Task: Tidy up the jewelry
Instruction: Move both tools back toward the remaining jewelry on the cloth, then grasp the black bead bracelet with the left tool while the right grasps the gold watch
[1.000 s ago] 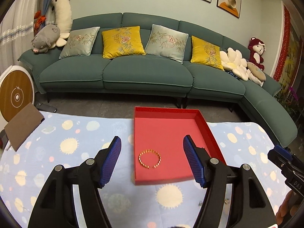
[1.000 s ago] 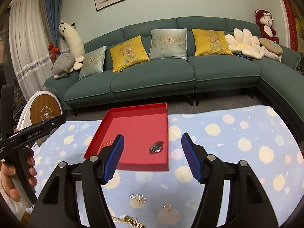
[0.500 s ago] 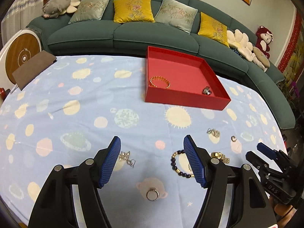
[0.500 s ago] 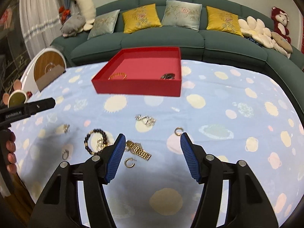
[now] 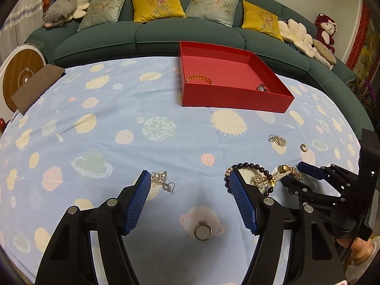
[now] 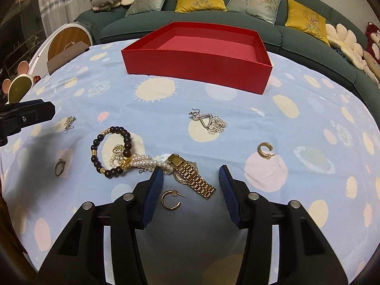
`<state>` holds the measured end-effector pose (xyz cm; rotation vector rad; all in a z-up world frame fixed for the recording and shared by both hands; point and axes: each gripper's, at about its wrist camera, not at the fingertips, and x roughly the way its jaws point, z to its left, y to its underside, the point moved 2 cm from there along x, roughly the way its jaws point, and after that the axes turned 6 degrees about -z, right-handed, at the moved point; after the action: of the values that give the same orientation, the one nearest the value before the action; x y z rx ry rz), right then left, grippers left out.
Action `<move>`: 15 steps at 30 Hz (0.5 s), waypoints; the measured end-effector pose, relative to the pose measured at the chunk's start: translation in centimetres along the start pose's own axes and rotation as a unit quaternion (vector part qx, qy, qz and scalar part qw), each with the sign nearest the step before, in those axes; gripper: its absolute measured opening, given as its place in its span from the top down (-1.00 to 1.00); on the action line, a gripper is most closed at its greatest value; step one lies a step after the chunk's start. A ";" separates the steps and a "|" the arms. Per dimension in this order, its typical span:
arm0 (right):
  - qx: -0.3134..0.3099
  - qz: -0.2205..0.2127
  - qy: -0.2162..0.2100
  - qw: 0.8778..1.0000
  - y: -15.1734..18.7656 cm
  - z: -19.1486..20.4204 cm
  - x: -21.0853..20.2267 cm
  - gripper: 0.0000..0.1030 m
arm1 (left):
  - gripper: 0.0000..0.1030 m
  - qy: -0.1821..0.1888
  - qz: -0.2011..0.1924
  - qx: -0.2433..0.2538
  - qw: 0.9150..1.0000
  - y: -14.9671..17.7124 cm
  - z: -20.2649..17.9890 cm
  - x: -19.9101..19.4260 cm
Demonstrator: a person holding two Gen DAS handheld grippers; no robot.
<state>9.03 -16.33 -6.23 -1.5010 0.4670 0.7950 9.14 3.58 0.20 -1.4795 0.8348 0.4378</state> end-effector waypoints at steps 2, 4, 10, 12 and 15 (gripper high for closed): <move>-0.005 -0.003 -0.003 1.000 0.0 0.2 0.1 0.07 | -0.28 0.005 -0.001 0.005 1.000 0.0 -0.3 -0.1; -0.006 -0.003 -0.004 1.000 0.0 0.3 0.1 0.14 | -0.28 0.010 0.000 0.009 1.000 0.2 -0.7 -0.1; -0.011 -0.004 -0.007 1.000 -0.1 0.6 -0.1 0.58 | -0.28 0.033 0.011 0.026 0.999 0.9 -2.4 0.3; -0.001 -0.002 -0.011 1.000 -0.2 0.4 -0.2 0.58 | -0.28 0.043 0.013 0.036 0.998 1.4 -3.2 0.5; 0.014 -0.001 -0.011 1.000 -0.3 -0.1 -0.5 0.58 | -0.34 0.054 0.016 0.053 0.997 1.9 -4.5 0.9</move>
<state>8.88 -16.52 -5.68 -1.4648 0.4583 0.8009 7.39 -0.79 -1.33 -1.4023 0.9543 0.3357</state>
